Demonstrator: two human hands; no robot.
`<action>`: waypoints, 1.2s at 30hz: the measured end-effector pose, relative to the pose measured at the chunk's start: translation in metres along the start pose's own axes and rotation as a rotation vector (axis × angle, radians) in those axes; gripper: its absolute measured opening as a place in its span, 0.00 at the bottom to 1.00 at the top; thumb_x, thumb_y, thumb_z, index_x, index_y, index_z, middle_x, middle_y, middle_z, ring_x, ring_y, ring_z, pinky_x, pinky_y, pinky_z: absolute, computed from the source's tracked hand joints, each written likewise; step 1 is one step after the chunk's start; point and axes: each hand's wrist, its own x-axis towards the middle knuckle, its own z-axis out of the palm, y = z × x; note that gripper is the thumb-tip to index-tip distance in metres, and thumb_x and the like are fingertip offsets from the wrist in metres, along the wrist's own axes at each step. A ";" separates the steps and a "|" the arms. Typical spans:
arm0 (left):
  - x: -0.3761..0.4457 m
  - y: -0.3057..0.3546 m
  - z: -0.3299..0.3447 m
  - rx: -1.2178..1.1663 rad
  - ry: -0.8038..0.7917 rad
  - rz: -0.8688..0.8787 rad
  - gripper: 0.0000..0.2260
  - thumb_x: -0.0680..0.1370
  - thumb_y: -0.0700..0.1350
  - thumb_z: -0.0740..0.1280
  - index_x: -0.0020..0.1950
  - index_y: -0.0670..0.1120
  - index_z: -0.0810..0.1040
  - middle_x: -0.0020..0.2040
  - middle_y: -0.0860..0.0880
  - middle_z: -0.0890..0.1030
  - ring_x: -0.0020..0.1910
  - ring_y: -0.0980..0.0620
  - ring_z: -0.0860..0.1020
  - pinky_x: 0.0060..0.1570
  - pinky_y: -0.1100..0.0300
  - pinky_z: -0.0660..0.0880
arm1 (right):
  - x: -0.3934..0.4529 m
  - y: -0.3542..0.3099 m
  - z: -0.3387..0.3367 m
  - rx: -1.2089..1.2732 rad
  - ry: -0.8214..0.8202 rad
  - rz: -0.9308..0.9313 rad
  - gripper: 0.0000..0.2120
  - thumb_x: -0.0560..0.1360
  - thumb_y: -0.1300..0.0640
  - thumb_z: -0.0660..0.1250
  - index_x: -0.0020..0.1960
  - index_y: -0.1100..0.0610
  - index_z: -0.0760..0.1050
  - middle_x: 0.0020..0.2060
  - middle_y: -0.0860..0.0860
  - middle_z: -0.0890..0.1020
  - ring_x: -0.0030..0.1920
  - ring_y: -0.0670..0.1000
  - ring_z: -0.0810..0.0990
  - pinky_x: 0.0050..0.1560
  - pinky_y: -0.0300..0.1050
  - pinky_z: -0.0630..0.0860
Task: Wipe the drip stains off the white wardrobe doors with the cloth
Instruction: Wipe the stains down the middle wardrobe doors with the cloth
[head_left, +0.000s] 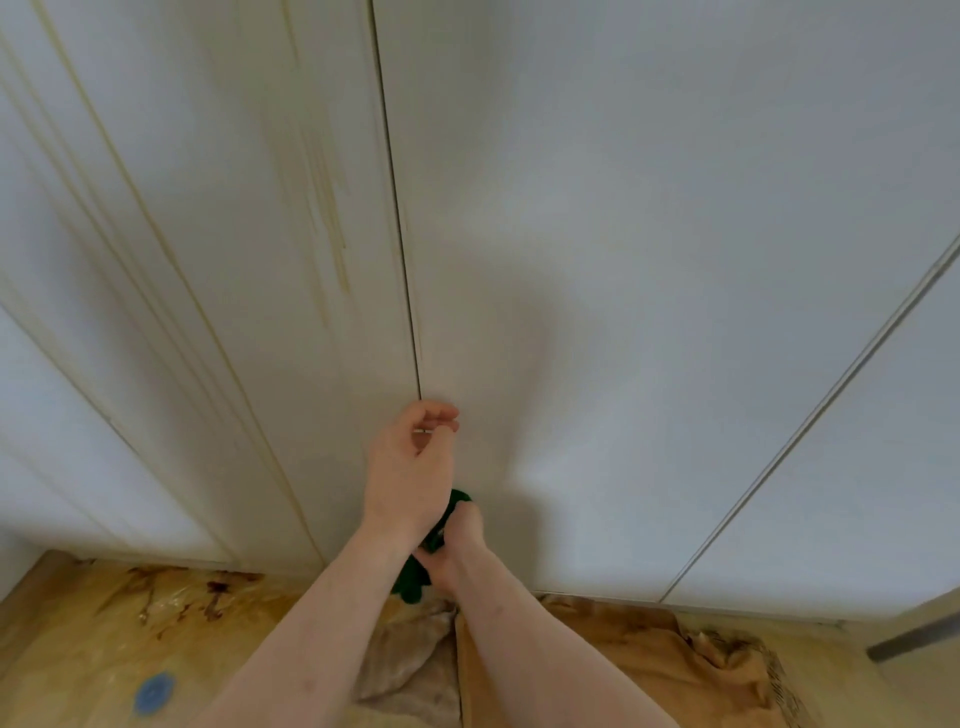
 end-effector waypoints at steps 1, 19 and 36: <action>0.000 0.001 -0.001 -0.009 0.019 0.006 0.11 0.81 0.40 0.61 0.52 0.54 0.80 0.49 0.56 0.83 0.50 0.56 0.80 0.50 0.64 0.74 | 0.001 0.002 0.004 -0.008 -0.006 -0.007 0.14 0.83 0.54 0.56 0.63 0.59 0.72 0.60 0.61 0.76 0.51 0.61 0.76 0.58 0.60 0.81; -0.009 0.016 0.011 -0.032 0.132 0.026 0.14 0.79 0.39 0.63 0.61 0.53 0.76 0.56 0.57 0.77 0.50 0.60 0.75 0.48 0.66 0.71 | -0.105 -0.120 -0.060 0.102 -0.123 -0.174 0.15 0.86 0.56 0.55 0.68 0.62 0.72 0.65 0.61 0.76 0.65 0.64 0.75 0.60 0.62 0.77; -0.019 0.023 0.041 -0.057 0.169 0.043 0.18 0.78 0.39 0.64 0.66 0.51 0.69 0.62 0.54 0.70 0.57 0.55 0.75 0.49 0.65 0.70 | -0.108 -0.189 -0.171 0.214 0.371 -0.573 0.28 0.84 0.49 0.63 0.80 0.57 0.61 0.73 0.57 0.70 0.62 0.60 0.74 0.62 0.55 0.78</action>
